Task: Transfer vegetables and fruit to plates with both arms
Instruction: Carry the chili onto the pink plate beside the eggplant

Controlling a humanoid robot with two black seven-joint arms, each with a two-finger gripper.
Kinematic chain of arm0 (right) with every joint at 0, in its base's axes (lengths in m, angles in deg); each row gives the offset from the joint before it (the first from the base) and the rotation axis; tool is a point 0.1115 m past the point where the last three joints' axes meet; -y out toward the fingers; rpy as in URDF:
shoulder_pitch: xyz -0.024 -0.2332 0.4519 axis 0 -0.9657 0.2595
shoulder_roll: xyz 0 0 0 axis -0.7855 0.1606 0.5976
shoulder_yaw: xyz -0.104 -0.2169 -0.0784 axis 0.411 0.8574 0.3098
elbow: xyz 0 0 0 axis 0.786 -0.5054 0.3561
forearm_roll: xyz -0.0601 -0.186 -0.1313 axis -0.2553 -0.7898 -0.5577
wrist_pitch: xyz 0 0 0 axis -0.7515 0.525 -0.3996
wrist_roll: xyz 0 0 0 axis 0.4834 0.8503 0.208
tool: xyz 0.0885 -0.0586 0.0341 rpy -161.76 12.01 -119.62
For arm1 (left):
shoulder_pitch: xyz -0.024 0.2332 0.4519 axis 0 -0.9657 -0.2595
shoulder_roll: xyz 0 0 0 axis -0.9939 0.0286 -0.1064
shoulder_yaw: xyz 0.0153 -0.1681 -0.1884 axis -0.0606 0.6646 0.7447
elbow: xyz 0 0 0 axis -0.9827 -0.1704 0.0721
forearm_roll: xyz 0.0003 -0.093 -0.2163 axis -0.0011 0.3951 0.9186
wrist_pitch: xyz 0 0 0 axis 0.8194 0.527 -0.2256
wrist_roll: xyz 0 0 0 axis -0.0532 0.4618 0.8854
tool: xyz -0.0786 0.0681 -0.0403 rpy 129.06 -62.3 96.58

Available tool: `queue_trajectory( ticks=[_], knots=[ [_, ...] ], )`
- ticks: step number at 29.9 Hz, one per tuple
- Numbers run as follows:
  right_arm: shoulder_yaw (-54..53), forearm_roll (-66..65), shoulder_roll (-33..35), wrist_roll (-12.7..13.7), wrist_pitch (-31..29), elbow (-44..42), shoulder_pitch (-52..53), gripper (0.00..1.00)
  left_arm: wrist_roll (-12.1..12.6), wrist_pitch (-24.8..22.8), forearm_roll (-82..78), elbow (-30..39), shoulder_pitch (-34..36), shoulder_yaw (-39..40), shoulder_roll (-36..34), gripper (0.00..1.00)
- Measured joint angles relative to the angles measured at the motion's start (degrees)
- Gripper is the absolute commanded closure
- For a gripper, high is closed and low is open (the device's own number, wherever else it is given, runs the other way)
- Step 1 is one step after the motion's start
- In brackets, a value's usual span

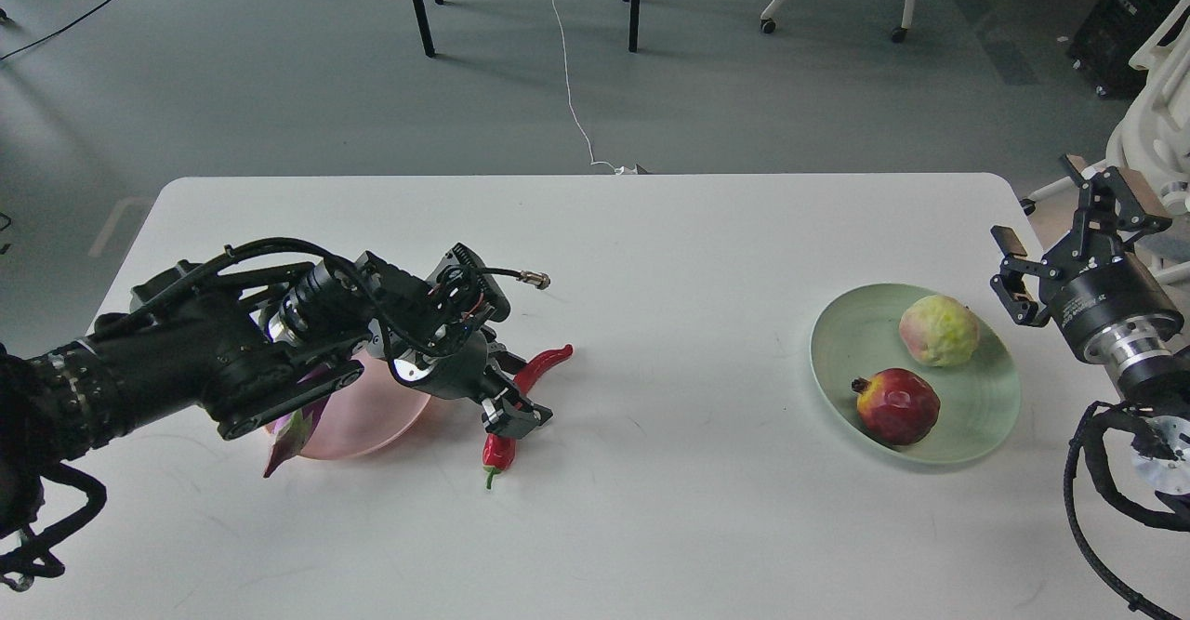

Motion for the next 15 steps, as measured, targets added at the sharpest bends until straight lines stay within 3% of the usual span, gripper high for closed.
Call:
queue_trajectory(
  ticks=[3, 4, 10, 15],
  knots=[
    [0.05, 0.00, 0.00, 0.00, 0.00, 0.00, 0.00, 0.04, 0.00, 0.00, 0.00, 0.06, -0.06, 0.06, -0.01, 0.88],
    [0.05, 0.00, 0.00, 0.00, 0.00, 0.00, 0.00, 0.04, 0.00, 0.00, 0.00, 0.07, -0.06, 0.09, -0.01, 0.91],
    [0.01, 0.00, 0.00, 0.00, 0.00, 0.00, -0.17, 0.04, 0.00, 0.00, 1.81, 1.41, 0.22, 1.32, -0.13, 0.93],
    [-0.03, 0.00, 0.00, 0.00, 0.00, 0.07, -0.26, 0.04, 0.83, 0.00, 13.58, 5.50, 2.15, 2.58, -2.33, 0.92]
  ],
)
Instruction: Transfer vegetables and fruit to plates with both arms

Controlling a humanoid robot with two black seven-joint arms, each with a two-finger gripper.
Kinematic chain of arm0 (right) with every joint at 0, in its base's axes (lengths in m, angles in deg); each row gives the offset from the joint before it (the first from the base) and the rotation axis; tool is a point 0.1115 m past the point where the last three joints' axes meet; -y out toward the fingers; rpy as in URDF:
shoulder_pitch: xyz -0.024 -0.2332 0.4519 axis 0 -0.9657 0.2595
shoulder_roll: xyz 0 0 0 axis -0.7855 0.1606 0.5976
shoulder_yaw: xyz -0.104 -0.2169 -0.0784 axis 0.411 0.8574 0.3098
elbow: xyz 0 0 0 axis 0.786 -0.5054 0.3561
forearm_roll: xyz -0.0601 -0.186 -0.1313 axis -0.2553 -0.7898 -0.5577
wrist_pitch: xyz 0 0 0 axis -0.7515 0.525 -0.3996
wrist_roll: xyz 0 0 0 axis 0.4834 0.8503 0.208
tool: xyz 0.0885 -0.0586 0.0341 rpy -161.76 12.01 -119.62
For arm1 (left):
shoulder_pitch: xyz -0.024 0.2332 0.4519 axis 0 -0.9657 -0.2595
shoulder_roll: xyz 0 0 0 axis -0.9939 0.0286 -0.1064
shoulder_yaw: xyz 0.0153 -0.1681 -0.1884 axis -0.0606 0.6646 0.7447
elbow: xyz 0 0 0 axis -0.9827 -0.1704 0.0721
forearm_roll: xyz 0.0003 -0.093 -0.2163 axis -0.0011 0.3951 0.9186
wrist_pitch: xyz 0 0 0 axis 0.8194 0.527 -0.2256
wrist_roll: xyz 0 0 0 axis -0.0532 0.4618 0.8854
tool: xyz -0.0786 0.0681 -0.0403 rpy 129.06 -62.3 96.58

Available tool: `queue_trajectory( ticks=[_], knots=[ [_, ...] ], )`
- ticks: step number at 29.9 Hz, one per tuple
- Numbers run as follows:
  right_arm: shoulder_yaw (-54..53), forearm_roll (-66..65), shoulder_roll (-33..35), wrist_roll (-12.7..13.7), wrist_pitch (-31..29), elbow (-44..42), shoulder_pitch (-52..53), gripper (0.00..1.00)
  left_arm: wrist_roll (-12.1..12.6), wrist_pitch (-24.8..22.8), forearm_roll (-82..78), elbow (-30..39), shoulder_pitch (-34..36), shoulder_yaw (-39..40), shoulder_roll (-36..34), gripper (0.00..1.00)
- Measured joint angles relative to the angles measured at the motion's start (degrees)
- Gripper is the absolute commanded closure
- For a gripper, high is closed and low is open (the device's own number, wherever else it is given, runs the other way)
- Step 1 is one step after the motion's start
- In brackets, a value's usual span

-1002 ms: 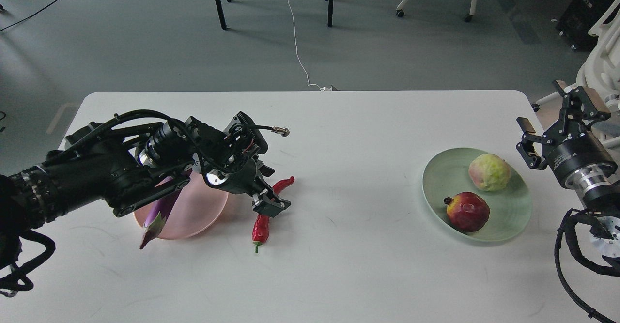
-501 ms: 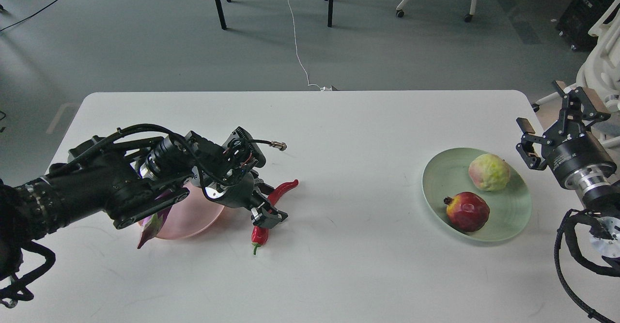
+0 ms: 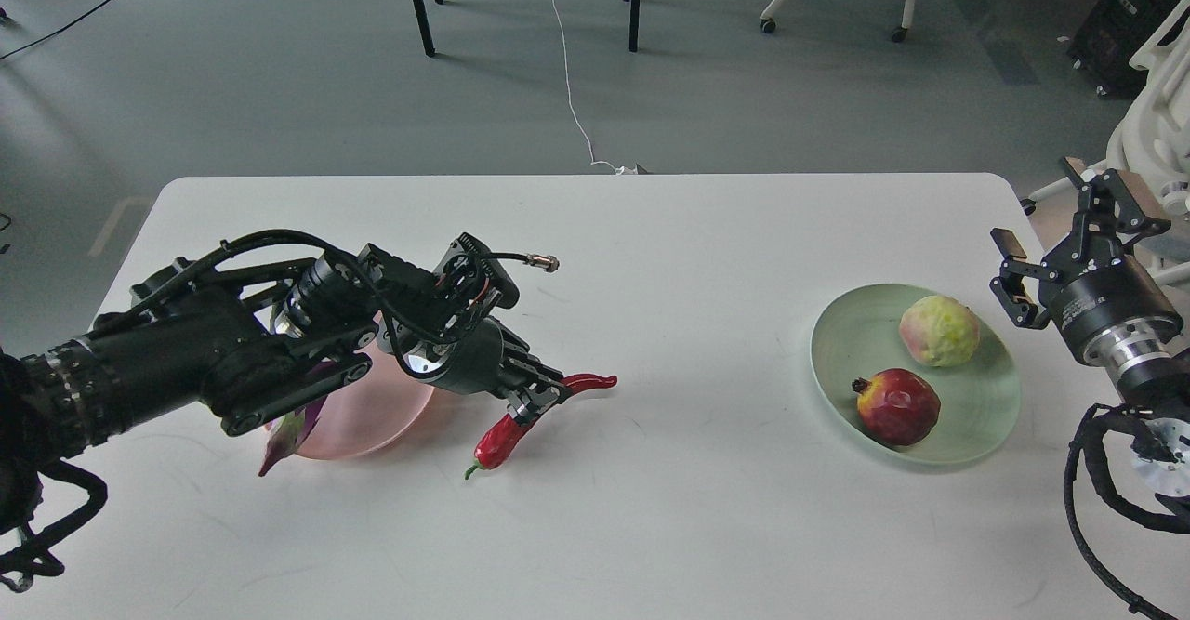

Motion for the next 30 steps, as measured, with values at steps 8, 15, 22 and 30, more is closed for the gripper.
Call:
queue_trajectory(
  ticks=[8, 15, 22, 30],
  knots=[
    [0.07, 0.00, 0.00, 0.00, 0.00, 0.02, 0.00, 0.04, 1.00, 0.00, 4.46, 3.71, 1.89, -0.08, -11.56, 0.92],
    [0.26, 0.00, -0.52, 0.00, -0.07, 0.02, 0.00, 0.04, 1.21, 0.00, 4.63, 4.19, -1.60, -0.41, -19.26, 0.69],
    [0.22, -0.08, -0.95, 0.00, -0.07, -0.06, 0.00, 0.04, 1.51, 0.00, 6.73, 4.13, -3.15, 0.07, -20.29, 0.03],
    [0.13, -0.28, -0.77, 0.00, -0.03, -0.13, 0.19, 0.02, 0.75, 0.23, 20.40, 3.59, -3.59, 6.20, -21.63, 0.02]
  ],
)
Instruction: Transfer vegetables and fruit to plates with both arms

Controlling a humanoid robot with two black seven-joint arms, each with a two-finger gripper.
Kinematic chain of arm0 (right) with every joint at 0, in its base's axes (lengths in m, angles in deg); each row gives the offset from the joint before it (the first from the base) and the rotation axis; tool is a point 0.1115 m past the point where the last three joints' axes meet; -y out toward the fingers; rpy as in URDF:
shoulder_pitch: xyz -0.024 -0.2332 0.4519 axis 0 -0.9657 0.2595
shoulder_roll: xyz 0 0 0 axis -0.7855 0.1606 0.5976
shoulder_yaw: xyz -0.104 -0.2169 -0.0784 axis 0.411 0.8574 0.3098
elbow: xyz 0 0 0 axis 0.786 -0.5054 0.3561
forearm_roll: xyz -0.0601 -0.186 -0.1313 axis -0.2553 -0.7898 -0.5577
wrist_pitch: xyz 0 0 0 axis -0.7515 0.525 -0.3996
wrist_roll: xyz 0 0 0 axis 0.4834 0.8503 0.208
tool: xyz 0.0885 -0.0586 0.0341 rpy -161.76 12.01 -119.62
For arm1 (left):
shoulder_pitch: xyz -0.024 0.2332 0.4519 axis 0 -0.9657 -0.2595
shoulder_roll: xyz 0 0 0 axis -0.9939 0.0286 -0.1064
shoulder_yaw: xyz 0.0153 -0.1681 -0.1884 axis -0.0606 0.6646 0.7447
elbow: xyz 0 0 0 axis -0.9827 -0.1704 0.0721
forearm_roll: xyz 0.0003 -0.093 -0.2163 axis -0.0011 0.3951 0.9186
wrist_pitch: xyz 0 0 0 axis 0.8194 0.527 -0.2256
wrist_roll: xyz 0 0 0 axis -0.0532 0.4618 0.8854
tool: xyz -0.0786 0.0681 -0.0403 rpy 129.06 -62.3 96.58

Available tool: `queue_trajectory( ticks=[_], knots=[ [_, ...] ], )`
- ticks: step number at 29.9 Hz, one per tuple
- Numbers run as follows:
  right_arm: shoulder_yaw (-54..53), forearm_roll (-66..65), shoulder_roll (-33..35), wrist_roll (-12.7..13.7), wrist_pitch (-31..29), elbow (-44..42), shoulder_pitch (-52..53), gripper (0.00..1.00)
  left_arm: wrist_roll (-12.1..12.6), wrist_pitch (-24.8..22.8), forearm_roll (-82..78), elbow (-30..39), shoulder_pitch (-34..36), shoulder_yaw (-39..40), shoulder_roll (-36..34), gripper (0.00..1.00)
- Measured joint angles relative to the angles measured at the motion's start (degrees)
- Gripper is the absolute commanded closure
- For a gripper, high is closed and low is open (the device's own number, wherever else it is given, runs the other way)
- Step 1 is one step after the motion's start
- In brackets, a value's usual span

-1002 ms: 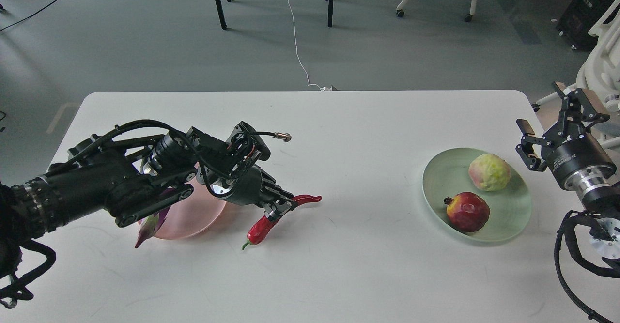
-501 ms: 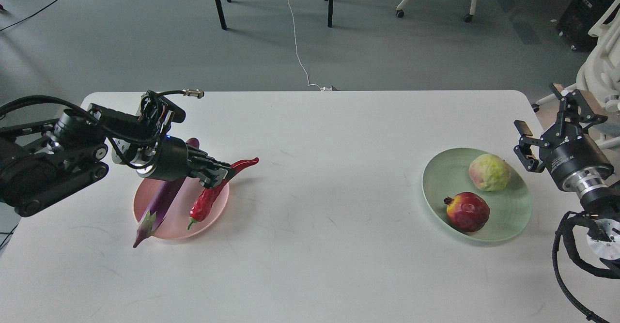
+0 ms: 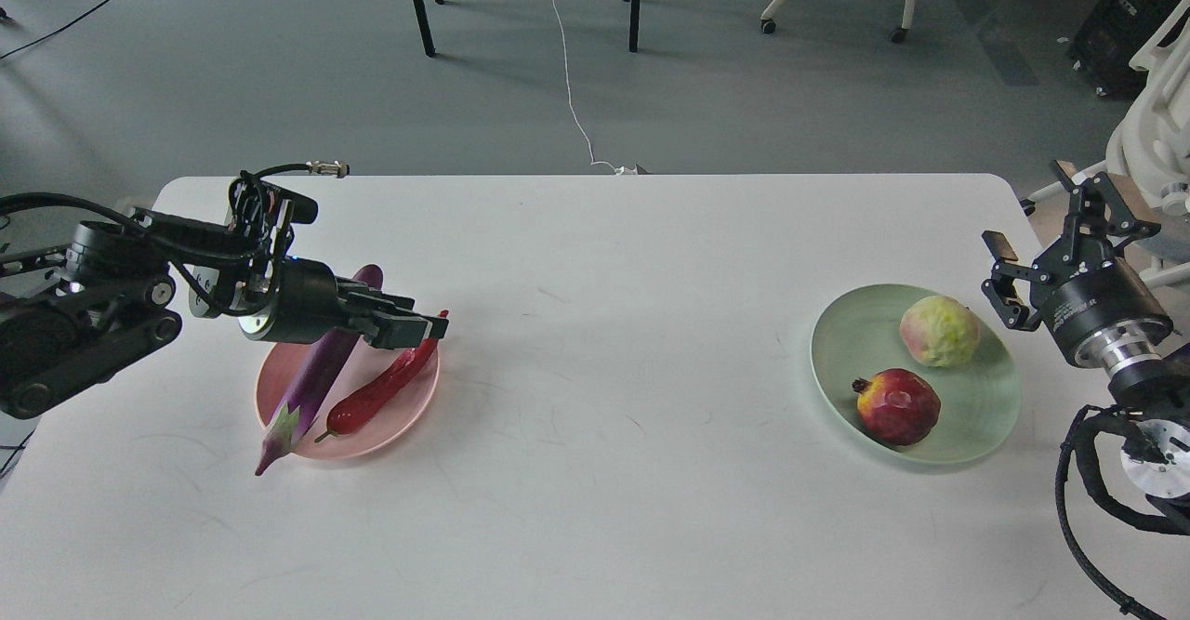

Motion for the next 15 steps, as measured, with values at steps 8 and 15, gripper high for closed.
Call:
queue_trajectory(
  ticks=[8, 15],
  knots=[
    [1.07, -0.41, 0.51, 0.00, -0.06, -1.36, 4.99, 0.02, 0.08, 3.92, 42.78, -4.45, -0.95, 9.00, 1.11, 0.02],
    [2.64, -0.49, -1.62, 0.00, -0.24, -7.46, 14.59, 0.01, 1.81, 4.53, 59.61, -11.93, -0.43, 21.12, 8.70, 0.02]
  ],
)
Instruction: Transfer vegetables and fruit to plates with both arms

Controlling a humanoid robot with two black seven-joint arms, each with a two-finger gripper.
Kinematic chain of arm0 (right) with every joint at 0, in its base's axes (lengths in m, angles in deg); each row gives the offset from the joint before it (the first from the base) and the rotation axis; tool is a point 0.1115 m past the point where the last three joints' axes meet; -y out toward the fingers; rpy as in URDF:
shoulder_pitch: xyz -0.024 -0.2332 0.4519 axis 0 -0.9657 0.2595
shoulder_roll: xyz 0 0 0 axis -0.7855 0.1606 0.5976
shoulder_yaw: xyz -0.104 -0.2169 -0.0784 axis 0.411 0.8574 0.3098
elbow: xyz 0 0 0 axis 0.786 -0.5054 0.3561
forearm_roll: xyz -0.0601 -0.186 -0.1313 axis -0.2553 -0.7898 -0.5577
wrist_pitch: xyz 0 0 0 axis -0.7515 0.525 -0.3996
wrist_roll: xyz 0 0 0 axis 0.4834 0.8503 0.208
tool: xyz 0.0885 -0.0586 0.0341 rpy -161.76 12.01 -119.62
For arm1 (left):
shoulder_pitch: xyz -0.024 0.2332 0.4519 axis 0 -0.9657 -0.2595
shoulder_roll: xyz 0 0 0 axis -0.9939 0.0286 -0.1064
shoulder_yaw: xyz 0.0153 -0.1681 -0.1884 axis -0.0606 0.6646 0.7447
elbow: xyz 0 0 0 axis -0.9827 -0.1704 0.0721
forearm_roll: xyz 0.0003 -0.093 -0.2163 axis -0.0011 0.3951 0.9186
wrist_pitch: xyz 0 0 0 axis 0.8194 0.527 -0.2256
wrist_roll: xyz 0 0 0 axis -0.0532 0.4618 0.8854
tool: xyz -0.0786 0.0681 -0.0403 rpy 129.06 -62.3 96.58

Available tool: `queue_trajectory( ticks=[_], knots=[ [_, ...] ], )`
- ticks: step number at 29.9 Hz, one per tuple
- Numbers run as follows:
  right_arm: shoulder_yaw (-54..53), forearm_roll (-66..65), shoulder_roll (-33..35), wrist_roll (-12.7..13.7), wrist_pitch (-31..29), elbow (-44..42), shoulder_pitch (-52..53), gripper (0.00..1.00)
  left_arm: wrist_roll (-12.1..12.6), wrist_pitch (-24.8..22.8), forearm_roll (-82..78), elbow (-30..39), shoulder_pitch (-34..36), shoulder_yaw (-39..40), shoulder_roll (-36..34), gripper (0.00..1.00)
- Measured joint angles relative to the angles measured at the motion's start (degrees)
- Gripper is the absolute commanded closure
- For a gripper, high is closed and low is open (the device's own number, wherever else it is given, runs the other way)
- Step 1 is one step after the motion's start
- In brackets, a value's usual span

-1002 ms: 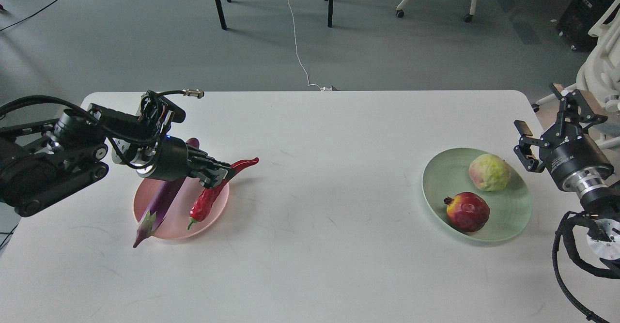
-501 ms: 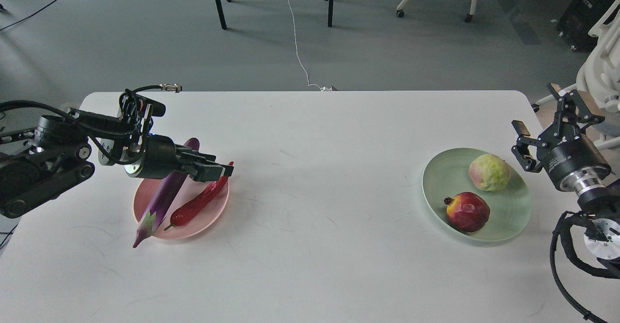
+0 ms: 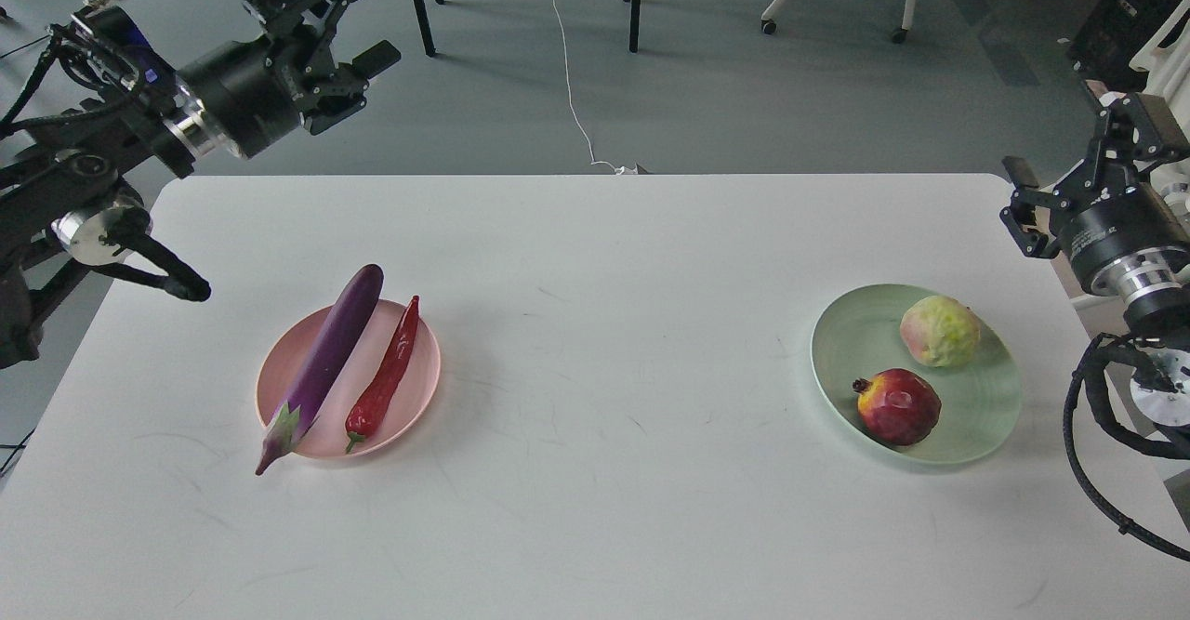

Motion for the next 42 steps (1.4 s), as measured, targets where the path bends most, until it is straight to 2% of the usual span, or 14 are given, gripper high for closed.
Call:
queue_trajectory(
  ticks=[4, 6, 10, 18, 21, 31, 36, 42],
  knots=[
    [3.15, 0.00, -1.47, 0.00, -0.01, -3.63, 7.36, 0.01, 1.30, -0.36, 1.00, -3.69, 0.02, 4.35, 3.05, 0.02],
    [3.74, 0.12, -2.97, 0.00, -0.14, -5.15, 10.17, 0.01, 0.61, -0.34, 1.10, -4.20, -0.19, 5.62, 4.05, 0.02],
    [3.08, 0.24, -8.18, 0.00, -0.43, -7.52, 11.56, 0.01, -2.82, 0.41, 3.84, -6.04, -1.49, 7.39, 8.46, 0.02],
    [0.87, 0.40, -24.56, 0.00, 0.06, -18.19, 11.98, 0.01, -3.40, 1.97, 14.64, -11.51, -5.48, 6.96, 17.36, 0.02],
    [0.11, 0.40, -27.69, 0.00, 0.16, -19.50, 11.98, 0.01, -3.40, 1.09, 15.12, -11.94, -7.40, 6.78, 18.28, 0.02],
    [2.27, -0.25, -28.13, 0.00, -0.70, -22.29, 13.74, 0.00, -3.40, -0.40, 15.18, -18.48, -7.11, 7.50, 19.43, 0.02],
    [4.35, -0.37, -28.34, 0.00, -2.02, -22.93, 14.36, 0.00, -3.40, -4.12, 15.27, -18.93, -7.50, 6.75, 19.30, 0.02],
    [6.42, -0.43, -28.51, 0.00, -4.93, -23.12, 13.91, 0.01, -3.40, -4.74, 15.31, -18.48, -9.47, 7.17, 19.28, 0.02]
  ],
)
